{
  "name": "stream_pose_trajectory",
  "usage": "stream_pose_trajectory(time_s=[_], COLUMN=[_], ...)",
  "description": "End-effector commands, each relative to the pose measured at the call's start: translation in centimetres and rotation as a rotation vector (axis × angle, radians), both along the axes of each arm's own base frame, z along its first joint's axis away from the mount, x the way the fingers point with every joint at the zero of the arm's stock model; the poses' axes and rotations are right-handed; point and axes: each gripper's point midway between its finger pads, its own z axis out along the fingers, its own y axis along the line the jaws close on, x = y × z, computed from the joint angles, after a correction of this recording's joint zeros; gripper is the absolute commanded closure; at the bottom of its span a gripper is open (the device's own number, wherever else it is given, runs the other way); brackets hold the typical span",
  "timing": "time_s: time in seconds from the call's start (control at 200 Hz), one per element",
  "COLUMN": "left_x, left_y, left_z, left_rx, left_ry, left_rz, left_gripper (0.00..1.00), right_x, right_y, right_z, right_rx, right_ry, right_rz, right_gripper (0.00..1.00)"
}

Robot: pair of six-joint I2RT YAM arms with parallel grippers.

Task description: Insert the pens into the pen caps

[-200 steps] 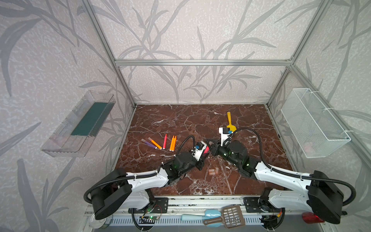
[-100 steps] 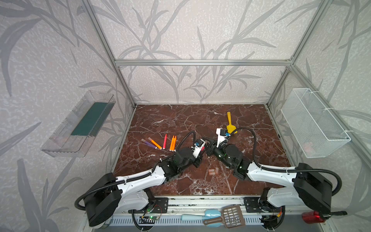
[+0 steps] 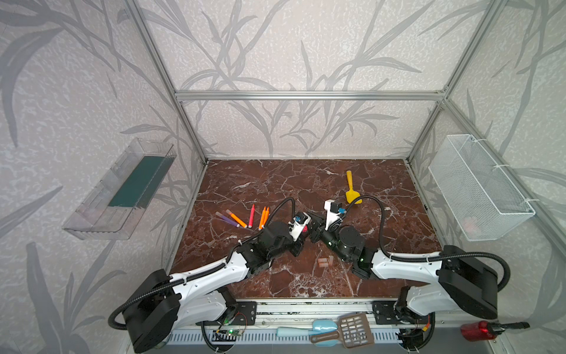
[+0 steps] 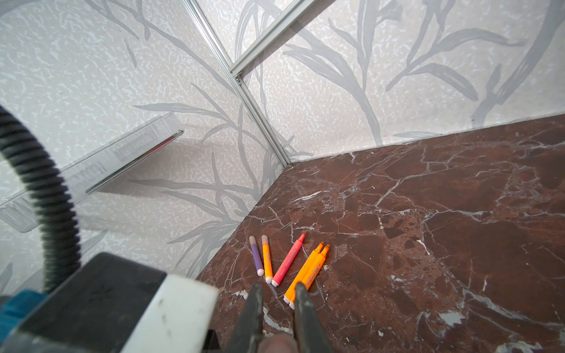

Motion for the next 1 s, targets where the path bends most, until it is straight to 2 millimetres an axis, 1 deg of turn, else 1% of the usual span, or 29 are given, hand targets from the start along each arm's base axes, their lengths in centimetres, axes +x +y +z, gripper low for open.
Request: stream_pose_trajectory(time_s=[0.0,0.12,0.135,0.155,0.31,0.45,0.595,0.69,0.76,0.83,0.94,0.995], left_x=[6.4,6.3,6.2,6.2,6.3,6.6,6.5,6.8,6.8,6.6,6.3,6.1], left_y=[5.6,7.0,7.1,7.3,9.4,11.4,12.1,12.8,13.2,13.5,13.6,13.8], left_z=[18.8,19.6,19.8,19.9,21.4,22.4,23.0,23.4,23.7,24.2,24.4,24.5], left_rx=[-0.462,-0.463,-0.463,-0.463,-0.477,-0.539,-0.595,-0.624,-0.641,-0.658,-0.658,-0.658], left_ry=[-0.406,-0.441,-0.446,-0.45,-0.462,-0.45,-0.469,-0.476,-0.485,-0.492,-0.5,-0.507], left_rz=[0.393,0.44,0.442,0.446,0.503,0.541,0.544,0.557,0.559,0.557,0.55,0.551], left_gripper=[1.0,1.0,1.0,1.0,1.0,1.0,1.0,1.0,1.0,1.0,1.0,1.0], right_x=[-9.8,-10.3,-10.3,-10.4,-10.9,-11.7,-12.4,-12.7,-13.7,-14.8,-14.8,-15.6], right_y=[3.6,3.8,4.0,4.1,4.2,4.6,5.2,5.3,5.8,6.1,5.1,5.4], right_z=[-11.1,-11.7,-11.1,-11.0,-11.1,-11.2,-11.7,-12.3,-12.4,-12.6,-13.9,-14.0], right_rx=[-0.286,-0.289,-0.267,-0.264,-0.265,-0.248,-0.233,-0.208,-0.197,-0.217,-0.298,-0.307], right_ry=[0.225,0.238,0.221,0.219,0.211,0.204,0.219,0.261,0.261,0.245,0.283,0.278], right_rz=[0.399,0.412,0.416,0.418,0.431,0.461,0.494,0.496,0.523,0.545,0.514,0.543], right_gripper=[1.0,1.0,1.0,1.0,1.0,1.0,1.0,1.0,1.0,1.0,1.0,1.0])
